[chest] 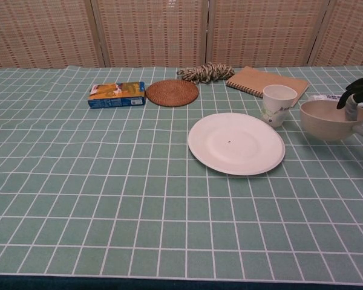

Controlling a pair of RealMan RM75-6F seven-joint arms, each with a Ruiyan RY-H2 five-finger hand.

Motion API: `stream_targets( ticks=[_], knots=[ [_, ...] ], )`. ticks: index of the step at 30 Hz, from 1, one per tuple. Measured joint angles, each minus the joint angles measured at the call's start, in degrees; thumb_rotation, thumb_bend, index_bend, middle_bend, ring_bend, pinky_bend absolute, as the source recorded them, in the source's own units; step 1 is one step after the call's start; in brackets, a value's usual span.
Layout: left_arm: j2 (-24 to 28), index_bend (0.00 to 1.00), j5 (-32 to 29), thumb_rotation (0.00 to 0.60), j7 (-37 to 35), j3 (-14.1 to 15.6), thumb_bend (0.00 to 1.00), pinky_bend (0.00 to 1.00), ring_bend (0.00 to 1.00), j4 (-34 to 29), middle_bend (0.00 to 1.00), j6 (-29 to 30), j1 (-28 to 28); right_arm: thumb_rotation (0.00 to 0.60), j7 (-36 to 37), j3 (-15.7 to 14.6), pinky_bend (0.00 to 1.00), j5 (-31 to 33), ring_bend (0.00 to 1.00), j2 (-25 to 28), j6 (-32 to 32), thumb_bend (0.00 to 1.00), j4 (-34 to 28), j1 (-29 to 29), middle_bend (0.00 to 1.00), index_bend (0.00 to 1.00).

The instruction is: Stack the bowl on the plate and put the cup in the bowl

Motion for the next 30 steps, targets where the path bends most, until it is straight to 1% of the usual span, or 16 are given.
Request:
stream_targets(
  ticks=[5, 8, 11, 14, 19, 24, 30],
  knots=[
    [-0.1, 0.16, 0.2, 0.6, 0.0, 0.0, 0.29, 0.09, 0.1, -0.1, 0.1, 0.0, -0.1, 0.6, -2.1, 0.0, 0.24, -1.9, 0.13, 2.8, 3.4, 0.44, -4.7, -0.5, 0.31, 0.62],
    [-0.1, 0.16, 0.3, 0.6, -0.1, -0.1, 0.29, 0.09, 0.1, -0.2, 0.1, 0.2, -0.1, 0.6, -2.8, 0.1, 0.24, -3.0, 0.13, 4.3, 4.4, 0.44, -7.9, -0.3, 0.31, 0.62],
    [0.0, 0.16, 0.5, 0.6, -0.1, 0.0, 0.29, 0.09, 0.1, -0.3, 0.1, 0.4, 0.0, 0.6, -4.0, 0.4, 0.24, -4.3, 0.13, 5.5, 4.5, 0.44, -11.2, 0.7, 0.31, 0.62],
    [0.1, 0.16, 0.6, 0.6, -0.3, 0.0, 0.29, 0.09, 0.1, -0.3, 0.1, 0.7, 0.1, 0.6, -5.3, 0.8, 0.24, -5.1, 0.13, 5.6, 3.3, 0.44, -12.5, 2.7, 0.31, 0.62],
    [0.2, 0.16, 0.6, 0.6, -0.5, 0.1, 0.29, 0.09, 0.1, -0.3, 0.1, 1.2, 0.5, 0.6, -6.1, 1.6, 0.24, -5.4, 0.13, 3.4, -0.9, 0.44, -11.7, 6.4, 0.31, 0.62],
    [0.4, 0.16, 0.4, 0.6, -0.7, 0.2, 0.29, 0.09, 0.1, -0.2, 0.1, 1.6, 1.0, 0.6, -5.8, 2.0, 0.24, -5.6, 0.13, -1.0, -4.1, 0.44, -7.9, 9.9, 0.3, 0.62],
    [0.4, 0.16, 0.1, 0.6, -1.0, 0.3, 0.29, 0.09, 0.1, 0.1, 0.1, 1.6, 1.3, 0.6, -4.5, 1.7, 0.24, -6.1, 0.13, -5.6, -6.3, 0.44, -2.6, 12.4, 0.28, 0.62]
  ],
)
